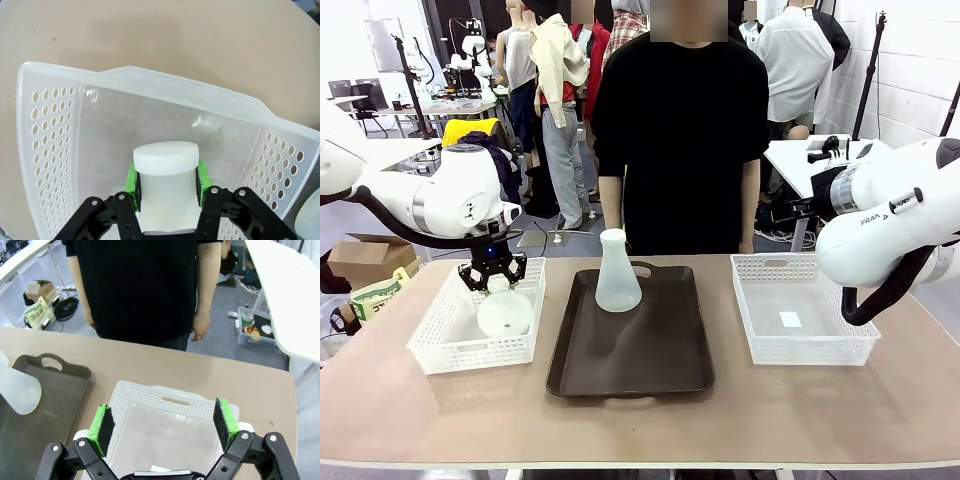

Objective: Prepare the laboratory tools.
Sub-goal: Pick up the Big flask that the person points to, then place the picked Big flask upright in the Handle tray as directed by the person.

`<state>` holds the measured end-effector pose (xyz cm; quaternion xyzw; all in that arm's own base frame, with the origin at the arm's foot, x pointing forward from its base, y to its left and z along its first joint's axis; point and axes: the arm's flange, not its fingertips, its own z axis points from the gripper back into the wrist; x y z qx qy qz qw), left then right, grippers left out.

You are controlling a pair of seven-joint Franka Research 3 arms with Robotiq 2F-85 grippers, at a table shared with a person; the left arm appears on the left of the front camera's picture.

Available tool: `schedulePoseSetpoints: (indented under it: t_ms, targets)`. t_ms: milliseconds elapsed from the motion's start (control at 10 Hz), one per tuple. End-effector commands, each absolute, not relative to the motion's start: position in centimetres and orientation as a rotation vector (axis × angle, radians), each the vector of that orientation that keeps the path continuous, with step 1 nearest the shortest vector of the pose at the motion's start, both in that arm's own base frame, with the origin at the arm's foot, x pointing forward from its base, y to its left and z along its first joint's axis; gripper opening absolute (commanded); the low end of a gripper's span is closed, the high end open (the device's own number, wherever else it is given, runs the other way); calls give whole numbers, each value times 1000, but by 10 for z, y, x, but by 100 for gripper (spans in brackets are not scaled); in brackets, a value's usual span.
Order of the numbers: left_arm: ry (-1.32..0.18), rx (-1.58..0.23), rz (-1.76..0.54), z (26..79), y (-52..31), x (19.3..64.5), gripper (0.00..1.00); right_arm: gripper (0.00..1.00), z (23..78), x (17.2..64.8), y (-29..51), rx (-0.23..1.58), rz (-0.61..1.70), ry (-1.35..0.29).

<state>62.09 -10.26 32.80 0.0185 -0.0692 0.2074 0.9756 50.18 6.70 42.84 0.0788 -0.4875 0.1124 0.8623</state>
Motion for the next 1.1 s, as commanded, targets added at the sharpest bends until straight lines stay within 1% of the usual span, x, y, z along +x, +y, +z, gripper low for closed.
schedulePoseSetpoints:
  t_ms: [0,900,1000]
  targets:
    - [-145,34,417,328,-102,621,0,100,428,502,67,166,236,-1052]
    - [-140,37,418,328,-103,621,0,100,428,502,67,166,236,-1052]
    - [-199,50,336,345,-107,609,0,100,428,502,67,166,236,-1052]
